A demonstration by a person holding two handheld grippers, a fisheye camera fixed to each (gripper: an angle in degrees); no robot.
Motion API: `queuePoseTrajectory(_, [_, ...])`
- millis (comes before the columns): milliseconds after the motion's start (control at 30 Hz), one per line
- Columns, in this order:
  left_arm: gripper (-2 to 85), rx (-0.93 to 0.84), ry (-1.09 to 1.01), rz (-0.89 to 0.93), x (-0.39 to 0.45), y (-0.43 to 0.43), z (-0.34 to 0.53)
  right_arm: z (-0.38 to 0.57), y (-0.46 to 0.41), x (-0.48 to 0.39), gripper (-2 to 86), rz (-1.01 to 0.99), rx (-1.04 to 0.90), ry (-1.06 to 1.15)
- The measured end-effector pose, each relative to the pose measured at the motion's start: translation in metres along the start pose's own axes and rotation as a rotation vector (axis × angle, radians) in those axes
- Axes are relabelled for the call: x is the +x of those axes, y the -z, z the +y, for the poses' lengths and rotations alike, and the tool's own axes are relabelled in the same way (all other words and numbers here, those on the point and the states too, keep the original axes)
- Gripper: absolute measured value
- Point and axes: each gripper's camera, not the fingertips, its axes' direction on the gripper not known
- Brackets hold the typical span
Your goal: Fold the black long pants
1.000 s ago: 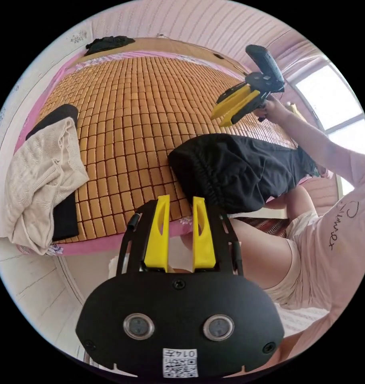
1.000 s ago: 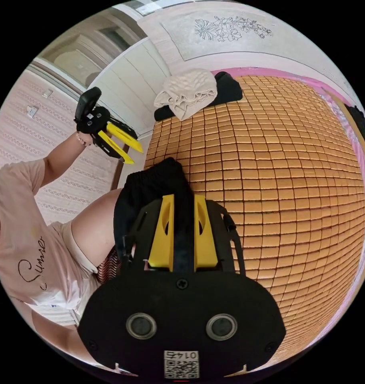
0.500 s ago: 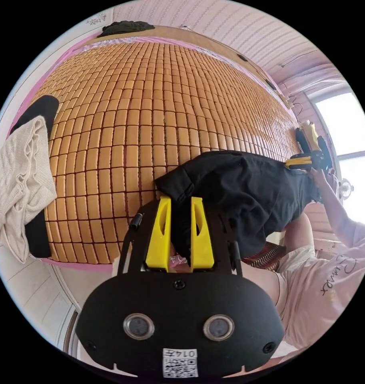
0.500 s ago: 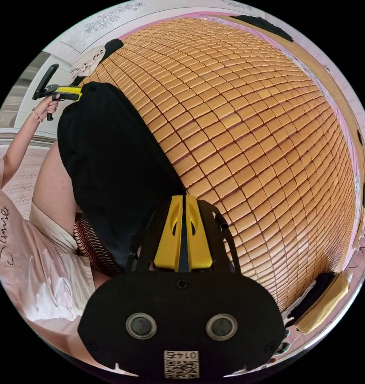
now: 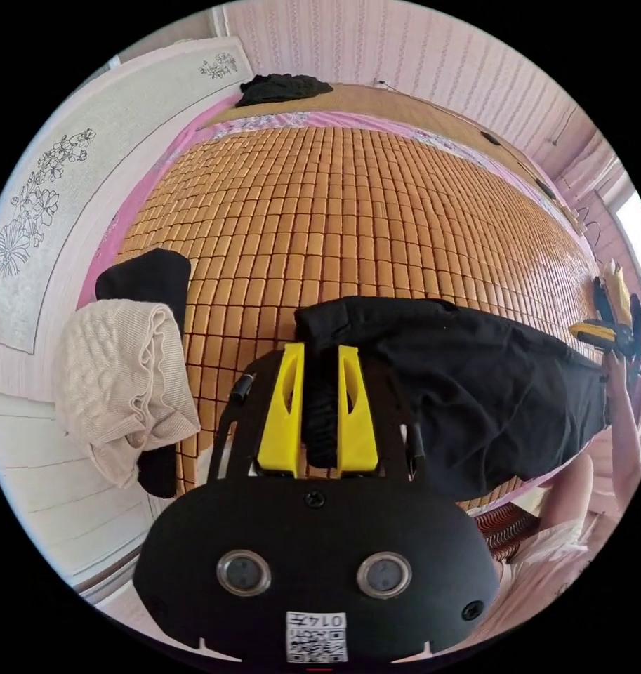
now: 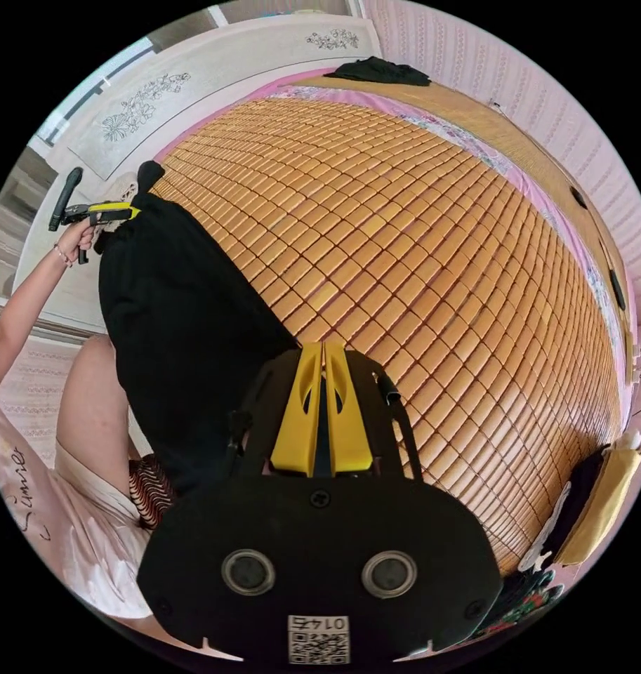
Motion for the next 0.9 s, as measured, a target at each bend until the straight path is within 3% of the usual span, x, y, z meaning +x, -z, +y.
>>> queuePoseTrajectory(233, [7.5,0.219,0.003,-0.187,0.021,0.089,0.030,0.054,0.043,-0.011,-0.2,0.072,0.008,0.031])
queuePoseTrajectory(433, [5.9,0.139,-0.139,0.117,0.074,0.091,0.041,0.066,0.037,-0.004,-0.3,0.029,-0.033,-0.017])
queuePoseTrajectory(667, [2.7,-0.075,-0.235,-0.111,0.134,0.019,0.013,0.038,0.034,0.037,-0.4,-0.018,-0.096,-0.146])
queuePoseTrajectory(833, [4.2,0.017,-0.216,-0.115,0.144,0.061,0.016,0.044,0.070,0.044,-0.3,-0.047,-0.072,-0.127])
queuePoseTrajectory(900, [4.2,0.127,-0.242,-0.222,0.163,0.112,0.030,0.047,0.091,0.032,-0.3,-0.037,-0.038,-0.069])
